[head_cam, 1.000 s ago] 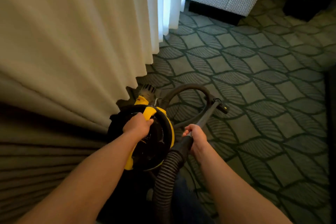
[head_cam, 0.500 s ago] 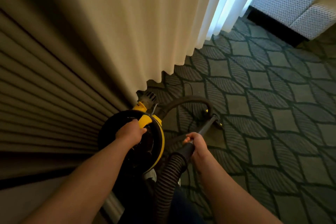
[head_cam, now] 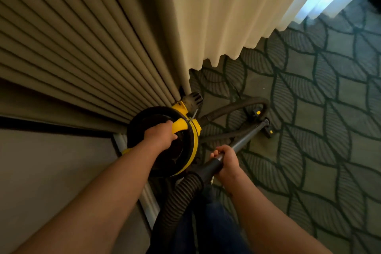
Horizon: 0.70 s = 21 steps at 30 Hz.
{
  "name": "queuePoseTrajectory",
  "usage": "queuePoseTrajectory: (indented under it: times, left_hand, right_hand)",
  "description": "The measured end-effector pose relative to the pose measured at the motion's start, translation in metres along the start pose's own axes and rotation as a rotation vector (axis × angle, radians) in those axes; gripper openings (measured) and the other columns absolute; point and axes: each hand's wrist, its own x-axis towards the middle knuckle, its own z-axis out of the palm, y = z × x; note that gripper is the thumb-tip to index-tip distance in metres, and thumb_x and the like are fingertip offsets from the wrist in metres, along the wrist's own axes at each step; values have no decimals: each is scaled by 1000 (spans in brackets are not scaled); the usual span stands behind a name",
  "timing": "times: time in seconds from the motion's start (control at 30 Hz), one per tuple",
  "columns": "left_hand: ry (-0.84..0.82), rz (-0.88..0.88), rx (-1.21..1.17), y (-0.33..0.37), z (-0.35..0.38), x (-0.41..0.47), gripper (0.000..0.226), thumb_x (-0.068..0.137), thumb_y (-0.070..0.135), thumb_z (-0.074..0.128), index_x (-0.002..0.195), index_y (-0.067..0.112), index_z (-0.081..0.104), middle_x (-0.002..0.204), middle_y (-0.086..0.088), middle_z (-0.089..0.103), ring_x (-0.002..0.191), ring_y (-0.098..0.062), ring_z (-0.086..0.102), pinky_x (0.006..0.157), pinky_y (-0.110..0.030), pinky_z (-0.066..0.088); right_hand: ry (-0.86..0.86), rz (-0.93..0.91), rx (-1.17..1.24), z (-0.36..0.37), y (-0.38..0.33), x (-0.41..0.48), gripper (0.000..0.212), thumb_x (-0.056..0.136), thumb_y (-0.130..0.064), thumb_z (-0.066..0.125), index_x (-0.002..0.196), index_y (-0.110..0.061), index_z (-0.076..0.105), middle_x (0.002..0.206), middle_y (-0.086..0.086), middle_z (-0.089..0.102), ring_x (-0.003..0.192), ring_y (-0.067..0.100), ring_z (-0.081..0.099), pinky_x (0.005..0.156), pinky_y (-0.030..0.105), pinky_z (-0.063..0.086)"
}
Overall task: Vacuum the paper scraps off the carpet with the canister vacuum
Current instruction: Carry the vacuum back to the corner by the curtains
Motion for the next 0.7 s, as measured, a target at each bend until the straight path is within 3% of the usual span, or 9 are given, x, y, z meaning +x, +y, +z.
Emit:
queuePoseTrajectory:
  times: [0.07,0.27,0.4,0.57,0.7]
  left_hand:
    - [-11,3,29,-6,9,2,35,97,37,52,123,15,45,121,-13,59,112,-32,57,74,-37,41]
    - [-26,-57,-19,-32,20,8,35,98,36,50,123,13,42,118,-15,58,110,-35,57,75,-39,43]
    - [-4,-74,-35,-50,16,8,34,98,36,50,123,13,42,118,-15,58,110,-35,57,77,-41,44]
    - [-28,-61,-9,-58,22,8,37,99,34,49,128,13,39,119,-15,58,109,-36,57,73,-40,43]
    - [-60,-26,17,-52,43,9,34,99,32,50,125,12,42,121,-14,59,112,-35,57,79,-41,44]
  right_hand:
    - [2,31,-24,-5,13,11,13,85,-4,52,74,-8,46,47,3,49,47,14,46,50,22,47]
    - [-10,43,-59,-6,33,29,11,84,-3,49,75,-9,44,58,5,47,53,15,45,52,25,45]
    - [-5,53,-68,7,38,25,4,91,-5,49,88,-3,46,77,13,50,64,20,52,42,25,53]
    - [-1,79,-323,17,41,33,19,95,-21,50,104,-4,47,79,15,55,68,26,57,60,40,50]
    - [43,59,-379,17,53,46,19,92,-18,52,106,-6,48,79,14,54,66,25,56,56,36,52]
